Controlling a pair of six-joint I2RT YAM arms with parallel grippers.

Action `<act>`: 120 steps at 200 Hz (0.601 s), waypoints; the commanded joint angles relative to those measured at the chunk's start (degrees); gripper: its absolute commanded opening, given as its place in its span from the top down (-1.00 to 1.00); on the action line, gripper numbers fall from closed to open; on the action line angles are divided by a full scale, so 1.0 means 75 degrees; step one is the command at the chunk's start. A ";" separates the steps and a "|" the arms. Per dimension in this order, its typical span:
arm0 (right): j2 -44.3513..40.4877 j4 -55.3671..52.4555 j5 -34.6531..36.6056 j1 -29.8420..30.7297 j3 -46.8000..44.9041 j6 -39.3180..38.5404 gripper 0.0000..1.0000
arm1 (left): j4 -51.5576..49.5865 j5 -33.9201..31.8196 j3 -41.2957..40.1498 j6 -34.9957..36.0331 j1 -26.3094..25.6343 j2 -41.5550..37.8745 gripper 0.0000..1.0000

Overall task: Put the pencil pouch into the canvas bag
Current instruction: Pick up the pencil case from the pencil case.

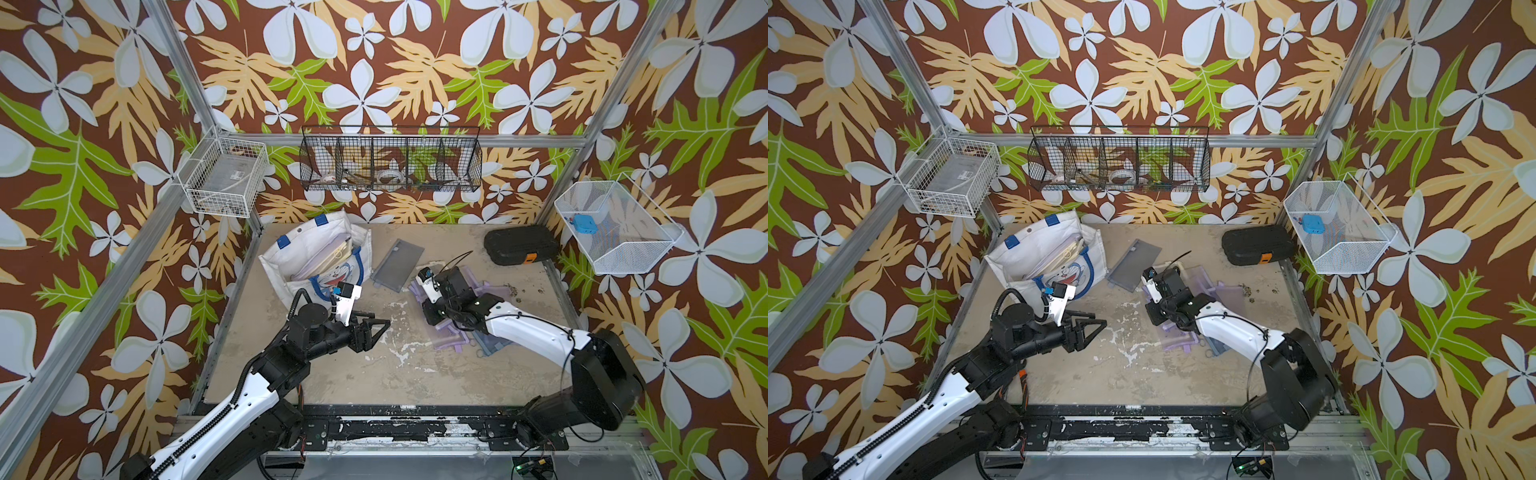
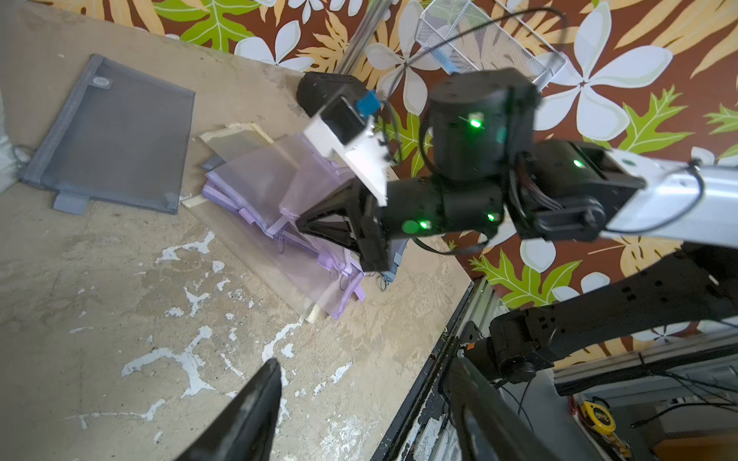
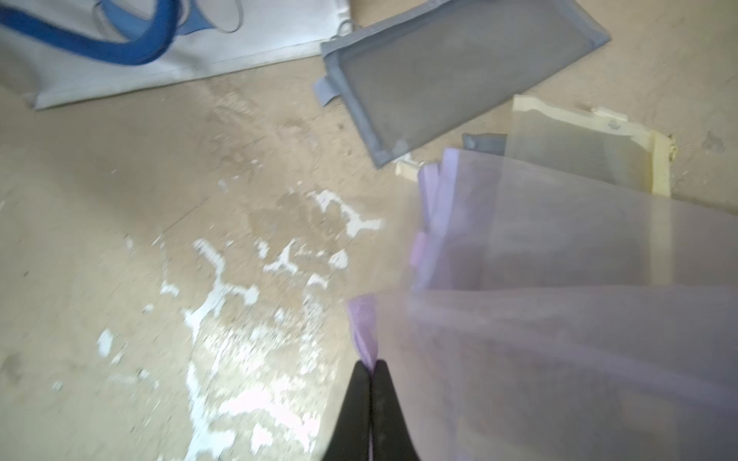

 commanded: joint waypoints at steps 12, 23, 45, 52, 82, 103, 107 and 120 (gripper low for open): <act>-0.1274 0.1236 -0.0442 0.0827 -0.1013 -0.0598 1.00 | -0.0075 -0.0389 -0.0032 -0.1084 0.0055 0.0043 -0.30; -0.1716 0.1628 -0.0519 0.1215 -0.1460 -0.0765 1.00 | 0.0170 -0.0284 -0.0129 -0.1466 0.0213 0.0100 -0.27; -0.2240 0.2300 -0.0614 0.1646 -0.2237 -0.0693 1.00 | 0.0542 -0.0170 -0.0292 -0.2229 0.0462 0.0534 -0.20; -0.2342 0.2490 -0.0680 0.1697 -0.2440 -0.0584 1.00 | 0.0583 -0.0208 -0.0311 -0.2392 0.0469 0.0721 -0.19; -0.2746 0.3147 -0.0900 0.2013 -0.3220 -0.0356 1.00 | 0.1200 -0.0027 -0.0798 -0.2903 0.0474 0.1411 -0.18; -0.3117 0.3348 -0.0911 0.2303 -0.3565 -0.0323 1.00 | 0.1643 0.0113 -0.1114 -0.3088 0.0429 0.1690 -0.17; -0.3173 0.3368 -0.0931 0.2335 -0.3635 -0.0322 1.00 | 0.1692 0.0080 -0.1140 -0.3049 0.0389 0.1720 -0.17; -0.3333 0.3455 -0.1070 0.2368 -0.3833 -0.0293 1.00 | 0.1695 -0.0044 -0.1115 -0.2819 0.0263 0.1899 -0.16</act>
